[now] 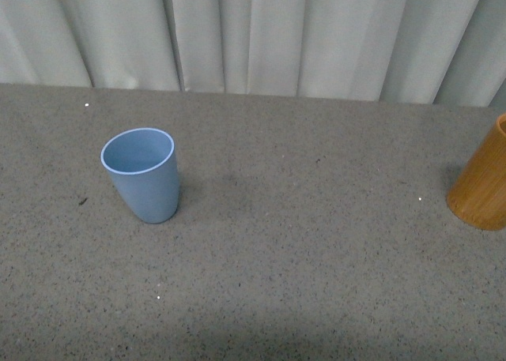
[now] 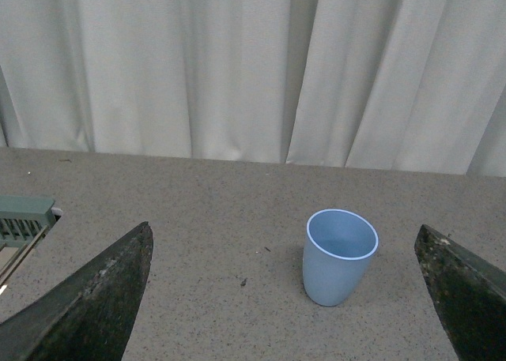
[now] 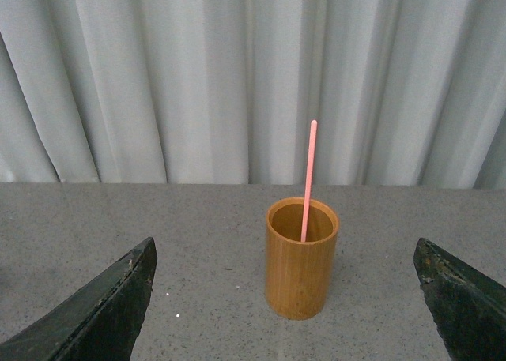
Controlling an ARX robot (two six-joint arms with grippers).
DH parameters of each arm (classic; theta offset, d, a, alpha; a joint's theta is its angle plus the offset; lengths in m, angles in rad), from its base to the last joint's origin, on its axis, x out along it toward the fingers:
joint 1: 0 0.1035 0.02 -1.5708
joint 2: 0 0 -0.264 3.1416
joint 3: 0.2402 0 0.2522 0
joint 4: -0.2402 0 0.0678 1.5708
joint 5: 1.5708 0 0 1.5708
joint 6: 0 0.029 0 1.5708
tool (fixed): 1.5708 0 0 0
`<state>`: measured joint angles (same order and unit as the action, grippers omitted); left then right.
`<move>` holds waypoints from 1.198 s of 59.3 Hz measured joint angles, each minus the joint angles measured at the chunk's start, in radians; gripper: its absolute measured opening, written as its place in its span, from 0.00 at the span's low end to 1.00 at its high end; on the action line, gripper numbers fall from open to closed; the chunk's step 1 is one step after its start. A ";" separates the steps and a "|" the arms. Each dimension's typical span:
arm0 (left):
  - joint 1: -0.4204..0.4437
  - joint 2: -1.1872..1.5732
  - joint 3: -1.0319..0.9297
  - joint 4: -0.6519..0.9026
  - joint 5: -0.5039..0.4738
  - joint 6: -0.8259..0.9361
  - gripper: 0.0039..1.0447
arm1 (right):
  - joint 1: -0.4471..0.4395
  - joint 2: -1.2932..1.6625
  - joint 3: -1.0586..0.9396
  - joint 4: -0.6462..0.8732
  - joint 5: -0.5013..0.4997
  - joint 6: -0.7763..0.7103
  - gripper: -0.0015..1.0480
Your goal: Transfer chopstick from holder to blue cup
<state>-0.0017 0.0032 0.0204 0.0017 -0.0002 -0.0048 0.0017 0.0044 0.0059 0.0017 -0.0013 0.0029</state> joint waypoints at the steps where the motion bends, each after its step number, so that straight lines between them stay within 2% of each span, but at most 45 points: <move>1: 0.000 0.000 0.000 0.000 0.000 0.000 0.94 | 0.000 0.000 0.000 0.000 0.000 0.000 0.91; 65: 0.000 0.000 0.000 0.000 0.000 0.000 0.94 | 0.000 0.000 0.000 0.000 0.000 0.000 0.91; 67: 0.013 0.013 0.005 -0.019 0.044 -0.021 0.94 | 0.000 0.000 0.000 0.000 0.000 0.000 0.91; 69: 0.060 0.063 0.042 -0.119 0.209 -0.102 0.94 | 0.000 0.000 0.000 0.000 0.001 0.000 0.91; 71: 0.080 0.116 0.067 -0.181 0.320 -0.192 0.94 | 0.000 0.000 0.000 0.000 0.001 0.000 0.91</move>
<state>0.0780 0.1196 0.0872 -0.1795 0.3202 -0.1967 0.0017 0.0044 0.0059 0.0017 -0.0006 0.0029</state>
